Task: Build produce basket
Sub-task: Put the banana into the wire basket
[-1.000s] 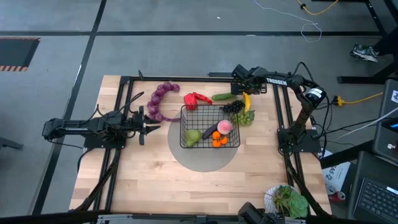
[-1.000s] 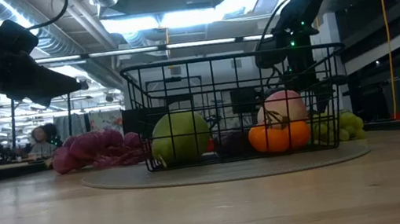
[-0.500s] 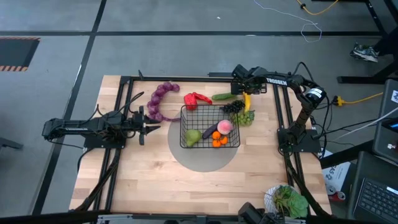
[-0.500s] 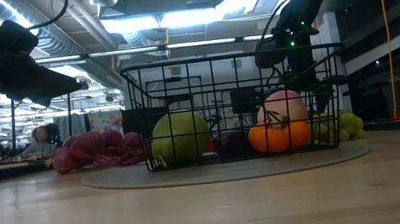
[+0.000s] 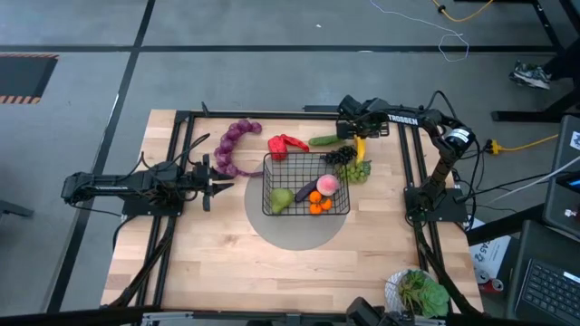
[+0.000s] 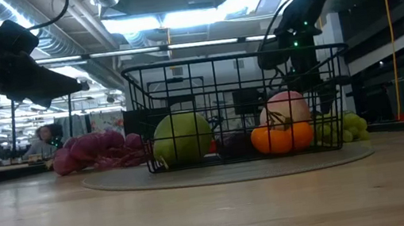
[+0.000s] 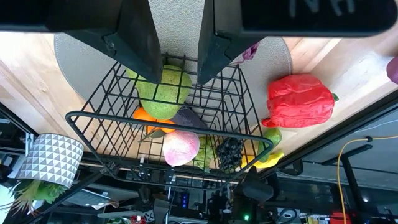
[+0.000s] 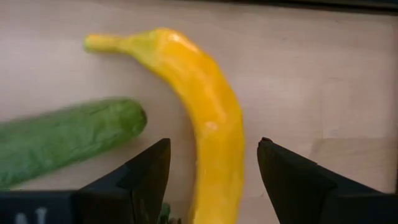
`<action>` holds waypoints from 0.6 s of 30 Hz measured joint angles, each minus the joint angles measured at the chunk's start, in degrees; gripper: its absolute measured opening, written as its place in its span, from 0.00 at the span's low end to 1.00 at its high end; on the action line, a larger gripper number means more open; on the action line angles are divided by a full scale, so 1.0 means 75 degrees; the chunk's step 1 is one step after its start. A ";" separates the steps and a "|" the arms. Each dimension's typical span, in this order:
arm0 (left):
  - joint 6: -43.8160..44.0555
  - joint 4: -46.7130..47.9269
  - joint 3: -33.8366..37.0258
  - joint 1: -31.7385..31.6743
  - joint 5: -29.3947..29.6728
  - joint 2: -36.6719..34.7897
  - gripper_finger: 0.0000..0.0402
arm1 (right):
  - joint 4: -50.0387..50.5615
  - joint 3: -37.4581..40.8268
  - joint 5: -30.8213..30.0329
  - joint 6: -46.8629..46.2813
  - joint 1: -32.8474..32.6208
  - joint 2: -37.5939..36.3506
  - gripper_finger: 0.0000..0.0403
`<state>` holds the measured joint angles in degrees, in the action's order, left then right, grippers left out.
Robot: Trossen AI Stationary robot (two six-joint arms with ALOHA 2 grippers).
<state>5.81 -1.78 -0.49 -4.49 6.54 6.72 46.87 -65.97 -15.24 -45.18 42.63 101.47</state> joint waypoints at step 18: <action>0.0000 0.0000 0.0000 0.0000 0.0001 0.0000 0.24 | -0.0038 -0.0102 0.0094 -0.0697 0.0000 0.0000 0.60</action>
<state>5.81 -1.78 -0.49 -4.49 6.55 6.72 46.59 -66.74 -14.53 -50.41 42.63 101.47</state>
